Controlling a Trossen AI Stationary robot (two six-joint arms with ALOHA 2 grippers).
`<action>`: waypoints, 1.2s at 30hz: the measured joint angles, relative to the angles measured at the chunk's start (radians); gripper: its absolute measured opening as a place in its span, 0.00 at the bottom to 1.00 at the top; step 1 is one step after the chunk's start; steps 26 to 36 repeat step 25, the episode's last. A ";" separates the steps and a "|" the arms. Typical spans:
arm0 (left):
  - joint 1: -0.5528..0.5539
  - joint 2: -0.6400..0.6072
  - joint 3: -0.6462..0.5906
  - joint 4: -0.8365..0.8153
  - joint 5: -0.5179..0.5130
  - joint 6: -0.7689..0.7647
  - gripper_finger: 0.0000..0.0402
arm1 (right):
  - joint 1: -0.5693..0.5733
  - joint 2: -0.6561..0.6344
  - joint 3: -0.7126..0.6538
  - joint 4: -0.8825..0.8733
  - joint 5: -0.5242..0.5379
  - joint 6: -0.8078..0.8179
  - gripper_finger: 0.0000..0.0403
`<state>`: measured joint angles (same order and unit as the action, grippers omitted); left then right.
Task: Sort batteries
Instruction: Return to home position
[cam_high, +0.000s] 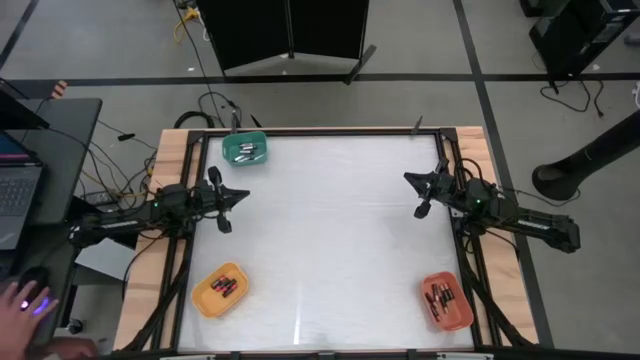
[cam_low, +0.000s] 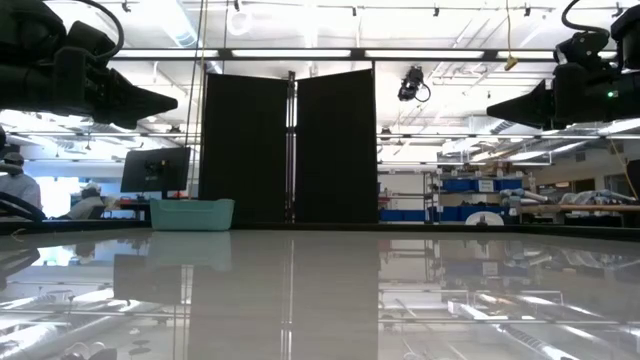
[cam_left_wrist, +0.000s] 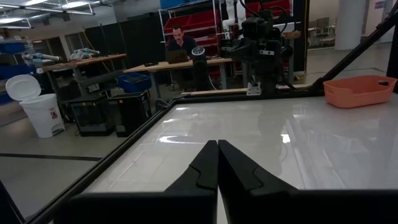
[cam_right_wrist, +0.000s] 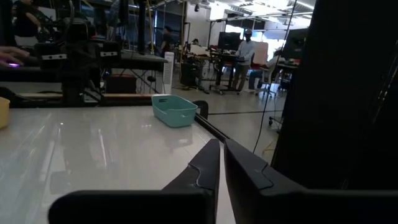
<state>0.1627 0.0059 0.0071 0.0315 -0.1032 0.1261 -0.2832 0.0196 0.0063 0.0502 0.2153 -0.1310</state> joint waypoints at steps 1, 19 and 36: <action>0.000 0.000 0.000 0.000 0.000 0.000 0.03 | 0.000 0.000 0.000 0.000 0.000 0.000 0.09; 0.000 0.000 0.000 0.000 0.000 0.000 0.03 | 0.000 0.000 0.000 0.000 0.000 0.000 0.09; 0.000 0.000 0.000 0.000 0.000 0.000 0.03 | 0.000 0.000 0.000 0.000 0.000 0.000 0.08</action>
